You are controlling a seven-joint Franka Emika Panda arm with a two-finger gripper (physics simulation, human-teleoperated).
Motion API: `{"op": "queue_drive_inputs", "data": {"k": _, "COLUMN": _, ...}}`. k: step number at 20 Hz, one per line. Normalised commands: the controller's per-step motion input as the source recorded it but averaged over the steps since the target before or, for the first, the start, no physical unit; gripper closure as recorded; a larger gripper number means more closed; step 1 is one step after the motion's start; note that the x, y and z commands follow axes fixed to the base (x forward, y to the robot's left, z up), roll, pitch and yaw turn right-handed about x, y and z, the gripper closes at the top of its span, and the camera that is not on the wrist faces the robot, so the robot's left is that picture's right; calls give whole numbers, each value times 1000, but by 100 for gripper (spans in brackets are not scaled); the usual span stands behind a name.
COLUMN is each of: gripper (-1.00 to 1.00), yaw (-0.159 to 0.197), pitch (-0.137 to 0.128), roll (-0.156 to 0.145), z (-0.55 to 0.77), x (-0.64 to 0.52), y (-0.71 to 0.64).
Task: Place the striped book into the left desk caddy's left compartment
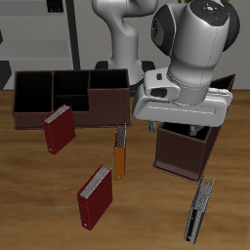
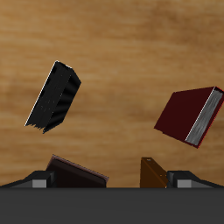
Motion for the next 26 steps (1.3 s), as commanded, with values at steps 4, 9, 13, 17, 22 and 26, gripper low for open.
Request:
{"op": "queue_drive_inputs", "data": {"k": 4, "gripper": -100, "yaw": -39, "pitch": -29, "roll": 0, "z": 2, "x": 320, "y": 161}}
{"op": "queue_drive_inputs", "data": {"k": 9, "gripper": -100, "yaw": -33, "pitch": 5, "roll": 1, "z": -175, "x": 334, "y": 138}}
{"op": "queue_drive_inputs", "data": {"k": 13, "gripper": -100, "yaw": -8, "pitch": -19, "roll": 9, "z": -257, "x": 295, "y": 153}}
{"op": "queue_drive_inputs", "data": {"k": 17, "gripper": -100, "yaw": -87, "pitch": 6, "roll": 13, "z": -250, "x": 203, "y": 128}}
{"op": "queue_drive_inputs", "data": {"k": 22, "gripper": -100, "yaw": 3, "pitch": -26, "roll": 21, "z": -282, "x": 168, "y": 161}}
{"op": "queue_drive_inputs", "data": {"k": 26, "gripper": -100, "yaw": -32, "pitch": 5, "roll": -12, "z": -292, "x": 152, "y": 62}}
